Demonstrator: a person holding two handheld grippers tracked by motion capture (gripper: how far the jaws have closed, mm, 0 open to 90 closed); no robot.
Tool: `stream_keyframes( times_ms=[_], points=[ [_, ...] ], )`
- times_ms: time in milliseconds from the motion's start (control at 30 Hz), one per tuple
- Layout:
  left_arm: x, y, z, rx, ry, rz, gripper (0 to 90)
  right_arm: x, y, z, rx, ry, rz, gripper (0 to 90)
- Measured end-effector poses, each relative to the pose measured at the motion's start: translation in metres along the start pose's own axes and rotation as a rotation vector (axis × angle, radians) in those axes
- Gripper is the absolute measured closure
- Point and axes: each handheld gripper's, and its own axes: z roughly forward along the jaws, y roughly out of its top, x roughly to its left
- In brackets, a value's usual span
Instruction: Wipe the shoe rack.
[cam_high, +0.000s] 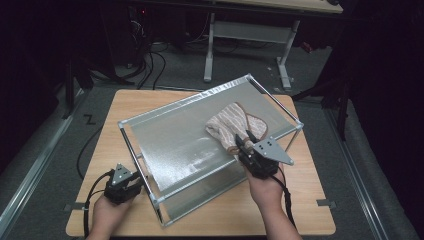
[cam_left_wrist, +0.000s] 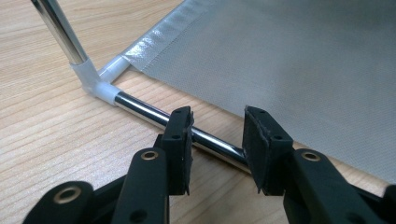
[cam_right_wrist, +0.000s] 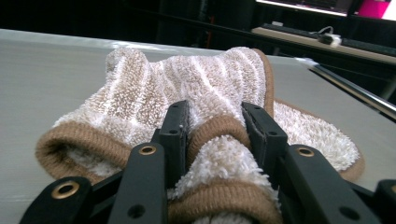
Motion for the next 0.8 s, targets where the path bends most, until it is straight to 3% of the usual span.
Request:
stream_keyframes(
  times_ms=[267, 333, 400, 567, 800],
  points=[
    [0.000, 0.000, 0.000, -0.002, -0.001, -0.004, 62.6, -0.026, -0.001, 0.005, 0.009, -0.055, 0.011, 64.2],
    [0.000, 0.000, 0.000, -0.001, -0.001, -0.004, 62.8, -0.039, -0.002, 0.007, 0.013, -0.082, 0.016, 64.2],
    [0.000, 0.000, 0.000, -0.002, -0.004, -0.004, 62.9, -0.042, -0.003, 0.007, 0.014, -0.087, 0.019, 64.2],
    [0.000, 0.000, 0.000, -0.009, -0.007, -0.012, 63.3, -0.065, -0.004, 0.012, 0.016, -0.134, 0.027, 64.2],
    [0.001, 0.000, 0.000, -0.007, -0.010, -0.006, 63.5, -0.082, -0.005, 0.016, 0.019, -0.170, 0.041, 64.1]
  ],
)
